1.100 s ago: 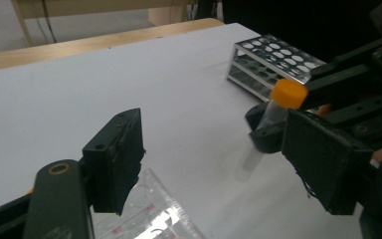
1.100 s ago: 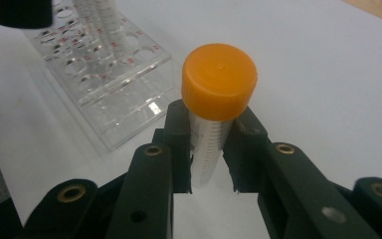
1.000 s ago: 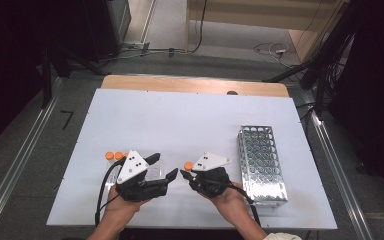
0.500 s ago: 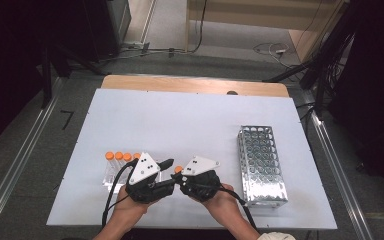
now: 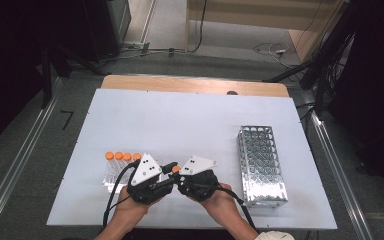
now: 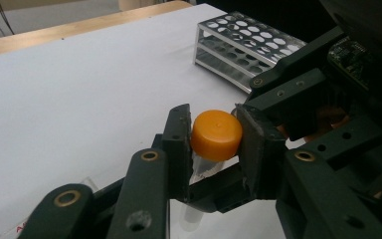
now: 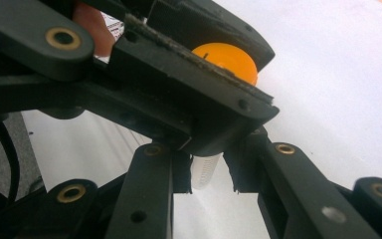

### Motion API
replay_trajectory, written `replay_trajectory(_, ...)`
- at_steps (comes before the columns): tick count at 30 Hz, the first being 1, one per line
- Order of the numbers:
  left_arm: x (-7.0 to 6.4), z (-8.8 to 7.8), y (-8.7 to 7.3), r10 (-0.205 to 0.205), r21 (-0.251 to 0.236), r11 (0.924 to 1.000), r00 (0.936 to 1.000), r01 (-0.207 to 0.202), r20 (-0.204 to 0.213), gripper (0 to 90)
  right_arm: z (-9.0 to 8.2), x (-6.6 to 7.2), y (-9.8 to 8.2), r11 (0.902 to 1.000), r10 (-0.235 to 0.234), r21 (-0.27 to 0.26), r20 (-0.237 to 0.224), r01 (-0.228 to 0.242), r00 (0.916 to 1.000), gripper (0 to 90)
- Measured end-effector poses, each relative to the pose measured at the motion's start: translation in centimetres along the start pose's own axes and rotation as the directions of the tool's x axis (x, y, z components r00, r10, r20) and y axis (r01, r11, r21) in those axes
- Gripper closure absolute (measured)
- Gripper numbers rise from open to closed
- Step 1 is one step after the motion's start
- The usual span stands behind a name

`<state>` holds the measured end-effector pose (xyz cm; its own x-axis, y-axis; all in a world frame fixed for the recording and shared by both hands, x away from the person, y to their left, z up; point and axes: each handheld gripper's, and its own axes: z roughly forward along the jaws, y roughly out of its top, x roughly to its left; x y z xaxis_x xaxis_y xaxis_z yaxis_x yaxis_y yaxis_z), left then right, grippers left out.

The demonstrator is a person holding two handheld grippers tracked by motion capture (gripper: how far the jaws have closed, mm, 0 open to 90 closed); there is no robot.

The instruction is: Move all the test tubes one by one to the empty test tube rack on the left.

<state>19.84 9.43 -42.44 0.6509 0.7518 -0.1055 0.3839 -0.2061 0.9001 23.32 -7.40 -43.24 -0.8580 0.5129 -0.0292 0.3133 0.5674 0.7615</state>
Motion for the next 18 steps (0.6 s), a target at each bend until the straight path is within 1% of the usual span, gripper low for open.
replay_trajectory(9,-0.1,-0.1,0.1,0.000,-0.008,1.0000,1.0000,0.000,-0.001,70.0,-0.1,-0.1,0.0,1.0000,-0.004,-0.007,-0.003,0.004,1.0000,70.9)
replay_trajectory(10,0.0,-0.2,0.1,-0.002,-0.008,1.0000,1.0000,0.002,0.002,70.1,-0.2,-0.1,-0.1,0.9999,0.001,-0.012,-0.006,-0.001,1.0000,68.6)
replay_trajectory(16,0.1,-0.6,0.3,-0.009,-0.027,0.9996,0.9999,0.009,0.005,70.2,-0.8,-0.4,-0.2,0.9992,0.006,-0.039,-0.013,-0.006,0.9999,41.1)
replay_trajectory(18,0.2,-0.9,0.5,-0.011,-0.038,0.9992,0.9999,0.011,0.003,70.2,-1.1,-0.5,-0.5,0.9989,0.016,-0.043,-0.017,-0.016,0.9997,35.2)
